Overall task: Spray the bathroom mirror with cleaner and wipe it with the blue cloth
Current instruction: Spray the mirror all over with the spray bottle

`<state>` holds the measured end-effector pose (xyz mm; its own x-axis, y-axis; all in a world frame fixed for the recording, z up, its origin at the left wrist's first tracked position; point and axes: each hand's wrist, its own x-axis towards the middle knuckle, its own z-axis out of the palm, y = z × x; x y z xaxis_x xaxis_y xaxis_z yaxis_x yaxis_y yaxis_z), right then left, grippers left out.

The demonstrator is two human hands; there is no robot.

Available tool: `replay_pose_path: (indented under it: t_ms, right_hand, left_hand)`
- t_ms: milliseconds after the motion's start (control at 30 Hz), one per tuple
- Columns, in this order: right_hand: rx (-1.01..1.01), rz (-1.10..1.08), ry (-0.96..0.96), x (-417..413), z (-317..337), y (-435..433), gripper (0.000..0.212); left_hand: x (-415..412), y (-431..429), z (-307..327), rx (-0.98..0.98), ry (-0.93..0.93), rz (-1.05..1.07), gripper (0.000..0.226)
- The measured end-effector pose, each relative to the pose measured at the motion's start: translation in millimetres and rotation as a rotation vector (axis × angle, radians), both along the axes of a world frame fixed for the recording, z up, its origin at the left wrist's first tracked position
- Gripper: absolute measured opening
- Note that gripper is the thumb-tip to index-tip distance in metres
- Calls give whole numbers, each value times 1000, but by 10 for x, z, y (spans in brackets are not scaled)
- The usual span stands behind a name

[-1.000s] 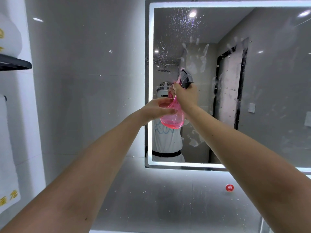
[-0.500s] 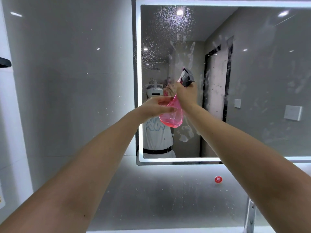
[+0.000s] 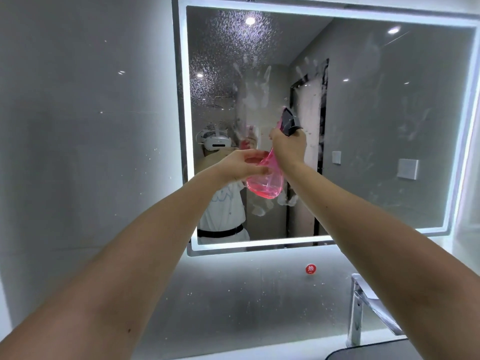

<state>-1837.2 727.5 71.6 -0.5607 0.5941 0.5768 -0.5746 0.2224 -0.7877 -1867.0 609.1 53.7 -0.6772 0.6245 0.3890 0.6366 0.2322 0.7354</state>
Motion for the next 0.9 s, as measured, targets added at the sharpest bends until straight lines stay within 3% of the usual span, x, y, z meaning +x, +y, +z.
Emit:
replay_pose_path:
  t_ms: [367, 667, 767, 900]
  right_hand:
    - [-33, -81, -56, 162, -99, 544, 16]
    - [41, -85, -14, 243, -111, 1023, 22]
    - [40, -79, -35, 344, -120, 1293, 14]
    - [51, 1, -34, 463, -142, 1723, 24]
  left_hand:
    - [148, 511, -70, -74, -4, -100, 65]
    - [340, 965, -93, -55, 4, -35, 64]
    - [405, 1258, -133, -3, -9, 10, 64]
    - [556, 1655, -190, 27, -21, 38, 63]
